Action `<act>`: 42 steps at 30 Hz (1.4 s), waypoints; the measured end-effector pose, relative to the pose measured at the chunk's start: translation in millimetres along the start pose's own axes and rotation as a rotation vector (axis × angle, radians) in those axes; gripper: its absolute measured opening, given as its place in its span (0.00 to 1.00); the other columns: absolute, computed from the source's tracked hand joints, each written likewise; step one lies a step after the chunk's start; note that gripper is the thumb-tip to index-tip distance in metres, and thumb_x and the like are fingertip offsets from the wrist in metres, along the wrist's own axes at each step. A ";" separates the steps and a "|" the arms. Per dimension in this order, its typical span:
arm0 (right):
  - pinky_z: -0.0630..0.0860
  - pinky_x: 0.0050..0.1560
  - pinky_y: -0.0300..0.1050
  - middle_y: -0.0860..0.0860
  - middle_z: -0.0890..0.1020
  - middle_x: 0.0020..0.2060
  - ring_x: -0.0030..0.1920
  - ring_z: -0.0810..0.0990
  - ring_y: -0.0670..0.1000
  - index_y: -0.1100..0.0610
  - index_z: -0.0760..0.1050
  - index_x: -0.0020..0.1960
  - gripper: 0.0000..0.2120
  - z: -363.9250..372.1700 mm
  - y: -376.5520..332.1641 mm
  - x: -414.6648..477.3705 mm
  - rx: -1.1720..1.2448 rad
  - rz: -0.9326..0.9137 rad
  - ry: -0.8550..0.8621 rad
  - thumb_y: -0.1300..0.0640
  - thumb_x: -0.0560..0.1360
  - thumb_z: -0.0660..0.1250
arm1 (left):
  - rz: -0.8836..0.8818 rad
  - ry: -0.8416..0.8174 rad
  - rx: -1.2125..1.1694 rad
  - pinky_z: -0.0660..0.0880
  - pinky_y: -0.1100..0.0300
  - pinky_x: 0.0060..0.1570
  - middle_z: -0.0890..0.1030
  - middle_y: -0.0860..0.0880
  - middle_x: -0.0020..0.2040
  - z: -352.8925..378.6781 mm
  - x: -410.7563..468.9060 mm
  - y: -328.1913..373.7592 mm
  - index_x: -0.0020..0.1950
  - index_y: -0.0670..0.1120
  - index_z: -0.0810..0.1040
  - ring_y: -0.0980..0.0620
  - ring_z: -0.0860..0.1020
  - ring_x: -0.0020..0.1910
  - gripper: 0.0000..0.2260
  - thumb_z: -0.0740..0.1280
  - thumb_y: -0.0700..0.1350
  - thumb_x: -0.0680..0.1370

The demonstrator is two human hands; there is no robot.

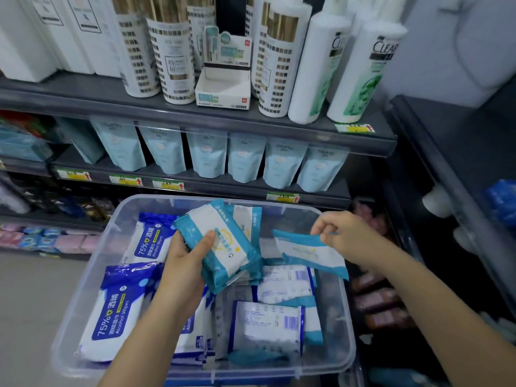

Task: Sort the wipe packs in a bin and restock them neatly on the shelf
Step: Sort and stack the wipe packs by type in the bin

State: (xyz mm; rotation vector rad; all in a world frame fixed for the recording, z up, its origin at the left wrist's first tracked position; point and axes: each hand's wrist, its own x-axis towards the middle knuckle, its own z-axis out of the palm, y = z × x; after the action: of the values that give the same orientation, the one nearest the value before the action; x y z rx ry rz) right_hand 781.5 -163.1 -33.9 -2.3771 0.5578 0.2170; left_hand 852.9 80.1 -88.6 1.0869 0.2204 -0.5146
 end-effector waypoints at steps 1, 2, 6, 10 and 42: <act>0.65 0.34 0.36 0.48 0.74 0.31 0.34 0.70 0.46 0.50 0.75 0.35 0.17 -8.5 -0.7 -3.1 0.076 0.012 0.025 0.70 0.73 0.62 | -0.003 0.000 -0.009 0.79 0.47 0.50 0.81 0.47 0.58 0.9 -0.9 -0.5 0.65 0.48 0.71 0.47 0.81 0.54 0.15 0.64 0.40 0.79; 0.64 0.35 0.39 0.50 0.74 0.32 0.34 0.70 0.46 0.51 0.76 0.35 0.16 -15.3 -0.5 -6.0 0.153 0.021 0.050 0.70 0.73 0.62 | -0.006 -0.003 -0.018 0.79 0.46 0.50 0.81 0.47 0.58 2.2 -2.1 -1.3 0.65 0.47 0.71 0.47 0.81 0.53 0.15 0.64 0.39 0.79; 0.68 0.29 0.37 0.55 0.72 0.33 0.31 0.72 0.46 0.58 0.75 0.40 0.13 -27.0 -10.4 -17.6 0.550 0.049 0.061 0.71 0.76 0.59 | -0.026 -0.027 -0.040 0.80 0.47 0.49 0.81 0.47 0.57 8.7 -7.9 -5.5 0.64 0.47 0.71 0.47 0.82 0.53 0.14 0.64 0.40 0.79; 0.73 0.28 0.37 0.52 0.75 0.31 0.29 0.76 0.45 0.60 0.73 0.42 0.11 -15.0 -20.6 -24.3 0.877 0.073 0.047 0.72 0.77 0.57 | -0.033 -0.057 -0.042 0.79 0.47 0.51 0.81 0.46 0.58 14.7 -15.3 -11.9 0.65 0.47 0.71 0.47 0.82 0.54 0.15 0.64 0.41 0.78; 0.71 0.62 0.42 0.52 0.75 0.64 0.62 0.75 0.52 0.55 0.73 0.65 0.18 100.7 32.8 -1.4 -0.267 0.035 -0.301 0.62 0.76 0.65 | 0.067 0.208 0.107 0.78 0.51 0.40 0.82 0.50 0.53 -13.1 -10.3 -7.0 0.63 0.49 0.69 0.50 0.82 0.50 0.17 0.67 0.48 0.76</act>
State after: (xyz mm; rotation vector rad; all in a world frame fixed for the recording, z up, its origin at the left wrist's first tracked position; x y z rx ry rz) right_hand 764.8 -119.2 -128.9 -2.5238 0.4484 0.6894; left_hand 841.5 92.1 -95.9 1.2488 0.3401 -0.3561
